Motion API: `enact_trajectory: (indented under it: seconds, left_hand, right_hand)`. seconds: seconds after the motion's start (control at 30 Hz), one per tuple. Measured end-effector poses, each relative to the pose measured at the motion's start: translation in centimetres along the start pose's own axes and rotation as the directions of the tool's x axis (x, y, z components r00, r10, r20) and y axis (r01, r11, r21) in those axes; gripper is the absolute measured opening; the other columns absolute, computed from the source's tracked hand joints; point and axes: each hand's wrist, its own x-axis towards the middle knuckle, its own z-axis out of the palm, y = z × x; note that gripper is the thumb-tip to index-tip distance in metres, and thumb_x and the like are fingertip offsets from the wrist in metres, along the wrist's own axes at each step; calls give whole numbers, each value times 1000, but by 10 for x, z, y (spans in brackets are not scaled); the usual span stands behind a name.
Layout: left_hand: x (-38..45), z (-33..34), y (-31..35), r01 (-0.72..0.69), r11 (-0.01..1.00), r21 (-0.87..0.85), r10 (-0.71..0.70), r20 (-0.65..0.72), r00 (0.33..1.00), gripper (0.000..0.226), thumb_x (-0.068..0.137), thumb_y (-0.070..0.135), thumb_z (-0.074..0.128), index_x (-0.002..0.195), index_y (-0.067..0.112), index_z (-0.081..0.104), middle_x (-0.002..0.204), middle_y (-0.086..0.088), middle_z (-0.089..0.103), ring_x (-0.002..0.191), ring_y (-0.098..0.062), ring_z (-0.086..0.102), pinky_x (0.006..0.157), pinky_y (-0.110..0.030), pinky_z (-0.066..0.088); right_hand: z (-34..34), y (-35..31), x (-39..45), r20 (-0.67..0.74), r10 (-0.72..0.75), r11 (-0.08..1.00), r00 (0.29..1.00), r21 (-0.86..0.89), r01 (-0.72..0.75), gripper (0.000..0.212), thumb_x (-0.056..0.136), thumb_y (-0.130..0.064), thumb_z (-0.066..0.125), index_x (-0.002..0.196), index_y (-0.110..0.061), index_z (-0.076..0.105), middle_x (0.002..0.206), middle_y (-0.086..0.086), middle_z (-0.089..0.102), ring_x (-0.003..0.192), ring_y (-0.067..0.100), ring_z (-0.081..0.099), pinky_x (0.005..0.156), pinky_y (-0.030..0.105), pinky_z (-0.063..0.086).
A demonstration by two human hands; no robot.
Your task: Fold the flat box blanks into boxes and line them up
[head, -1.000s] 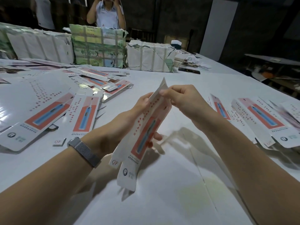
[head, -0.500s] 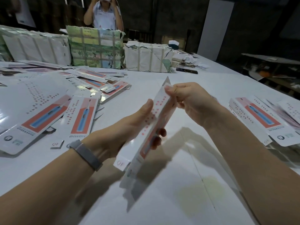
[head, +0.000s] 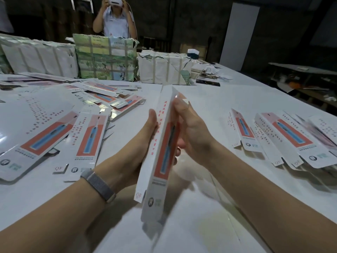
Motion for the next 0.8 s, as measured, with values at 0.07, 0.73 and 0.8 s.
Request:
enact_trajectory:
  seconds: [0.07,0.73,0.8]
  left_hand:
    - [-1,6,-1,19,994,109,-13,-50,999,84,68,85,42,104,15,73,87,-14,74,79,-28,76,68,-34,62]
    - [8,7,-8,-460,817,348,513,-72,856,56,96,39,49,143,57,25,116,22,66,104,-11,71,75,-23,58]
    - [8,4,-6,-444,838,319,492,-87,866,53,94,38,52,135,64,31,111,15,69,93,-20,74,71,-31,59]
  right_hand:
    - [2,-1,-1,-47,-34,998,998,53,36,44,96,-43,53,136,-33,36,104,8,68,76,44,59,51,34,52]
    - [10,9,-5,-56,-158,985,986,-79,154,28,96,-29,41,122,-36,35,107,3,60,81,0,65,80,26,56]
    - [10,11,-4,-70,-183,980,981,-89,176,31,88,-33,41,118,-31,41,108,6,59,84,2,63,80,26,55]
